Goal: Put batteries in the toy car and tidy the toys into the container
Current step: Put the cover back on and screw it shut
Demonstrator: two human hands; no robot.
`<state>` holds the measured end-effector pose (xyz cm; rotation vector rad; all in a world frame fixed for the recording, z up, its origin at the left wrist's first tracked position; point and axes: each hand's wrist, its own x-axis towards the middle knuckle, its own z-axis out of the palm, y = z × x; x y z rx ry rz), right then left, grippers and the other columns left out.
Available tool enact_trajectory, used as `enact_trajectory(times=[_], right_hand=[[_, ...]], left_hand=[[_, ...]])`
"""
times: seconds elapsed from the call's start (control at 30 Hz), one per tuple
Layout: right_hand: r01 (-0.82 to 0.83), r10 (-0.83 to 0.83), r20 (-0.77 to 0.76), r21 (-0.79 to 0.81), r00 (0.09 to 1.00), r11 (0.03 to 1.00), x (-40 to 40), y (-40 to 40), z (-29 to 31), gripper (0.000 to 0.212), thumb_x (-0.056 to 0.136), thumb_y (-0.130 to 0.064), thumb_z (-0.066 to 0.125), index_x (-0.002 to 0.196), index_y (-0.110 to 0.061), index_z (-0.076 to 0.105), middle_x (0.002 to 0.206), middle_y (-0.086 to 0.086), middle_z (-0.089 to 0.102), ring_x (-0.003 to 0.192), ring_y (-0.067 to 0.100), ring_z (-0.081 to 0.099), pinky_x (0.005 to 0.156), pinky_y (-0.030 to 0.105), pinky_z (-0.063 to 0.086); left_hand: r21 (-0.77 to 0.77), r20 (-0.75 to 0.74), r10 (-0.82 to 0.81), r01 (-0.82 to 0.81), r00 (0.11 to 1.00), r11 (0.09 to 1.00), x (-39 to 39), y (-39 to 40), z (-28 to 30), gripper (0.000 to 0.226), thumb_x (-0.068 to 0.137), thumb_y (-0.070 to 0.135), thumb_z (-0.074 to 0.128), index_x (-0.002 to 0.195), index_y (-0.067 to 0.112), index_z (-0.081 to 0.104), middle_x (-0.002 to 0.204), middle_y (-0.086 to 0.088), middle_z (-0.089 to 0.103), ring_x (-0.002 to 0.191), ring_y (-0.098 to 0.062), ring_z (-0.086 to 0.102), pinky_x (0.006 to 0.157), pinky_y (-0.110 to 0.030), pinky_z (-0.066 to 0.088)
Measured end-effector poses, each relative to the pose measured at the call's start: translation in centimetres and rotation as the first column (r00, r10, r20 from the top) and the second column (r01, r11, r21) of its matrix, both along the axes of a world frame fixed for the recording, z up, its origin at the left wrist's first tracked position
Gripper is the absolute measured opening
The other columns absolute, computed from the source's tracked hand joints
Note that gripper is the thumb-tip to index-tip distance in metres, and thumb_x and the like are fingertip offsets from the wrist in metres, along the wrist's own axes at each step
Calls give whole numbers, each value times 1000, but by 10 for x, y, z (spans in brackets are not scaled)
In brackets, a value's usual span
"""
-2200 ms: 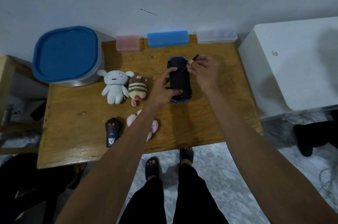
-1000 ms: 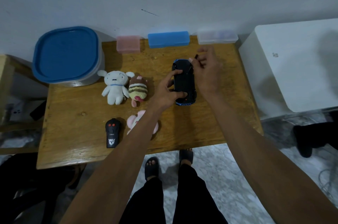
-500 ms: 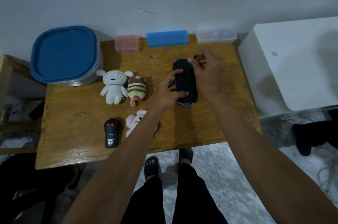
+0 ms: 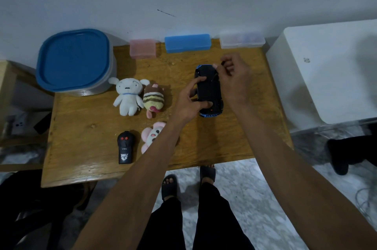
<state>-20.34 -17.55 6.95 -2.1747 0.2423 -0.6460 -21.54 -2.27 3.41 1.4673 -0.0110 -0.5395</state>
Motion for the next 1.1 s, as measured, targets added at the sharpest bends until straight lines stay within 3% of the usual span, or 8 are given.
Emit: enact_trajectory(times=[0.1,0.27,0.37,0.5,0.63,0.77,0.9,1.1], right_hand=[[-22,23,52,-25,998,999,-3,0,3,22,92,-25,72,102,-6,67,93,0,71,82,3,64,70,12,53],[-61,61,48,-17,997,998,-2,3,2,12,93,-17,68,96,-5,66,89,-5,69,80,5,68,70,29,60],[7,-6,22,-11,1000,1000,0,5,2,22,87,-24,77,88,-8,61,78,-7,62,67,3,56,62,17,50],[-3,3,-1,7,1000,1000,-2,4,4,27,86,-26,78,103,-13,62,80,-6,61,66,-1,53,62,15,48],[-14,16,40,-46,999,999,-4,2,3,24,90,-30,74,100,-9,68,89,0,70,76,3,61,67,17,53],[-74,83,79,-103,993,992,-8,4,3,18,95,-18,68,107,-5,68,97,3,75,86,3,68,74,16,57],[-14,17,36,-73,999,997,-7,5,3,21,90,-23,74,95,-6,62,82,0,67,73,4,59,64,23,53],[-4,6,31,-61,1000,998,-8,2,-3,29,88,-26,75,109,-10,64,84,0,65,72,5,56,64,22,52]], left_hand=[[-15,-12,13,-13,1000,1000,2,1,1,77,73,-14,77,134,29,56,125,-9,64,118,-26,63,87,-49,60],[-2,-8,16,-16,1000,1000,2,3,1,77,73,-14,77,135,27,56,124,-10,66,117,-27,65,88,-51,60],[17,-3,3,-3,1000,1000,-1,4,-1,78,72,-12,79,136,27,55,124,-7,67,119,-24,63,90,-53,59],[13,-7,-10,10,1000,1000,-3,5,0,78,73,-12,78,137,26,55,124,-6,67,121,-23,63,90,-52,59],[-7,-24,7,-8,1000,1000,0,4,3,78,73,-13,77,137,26,55,125,-10,66,117,-27,64,89,-53,59],[-15,-35,12,-13,999,1000,2,4,4,78,72,-14,78,136,27,56,124,-13,66,114,-31,66,87,-56,59],[-8,-33,8,-8,999,1000,0,3,2,78,72,-12,79,136,27,56,127,-14,65,119,-30,64,90,-57,58],[-15,-37,-11,10,999,1000,-4,3,3,79,72,-13,78,136,28,57,126,-9,65,122,-30,62,92,-58,57]])
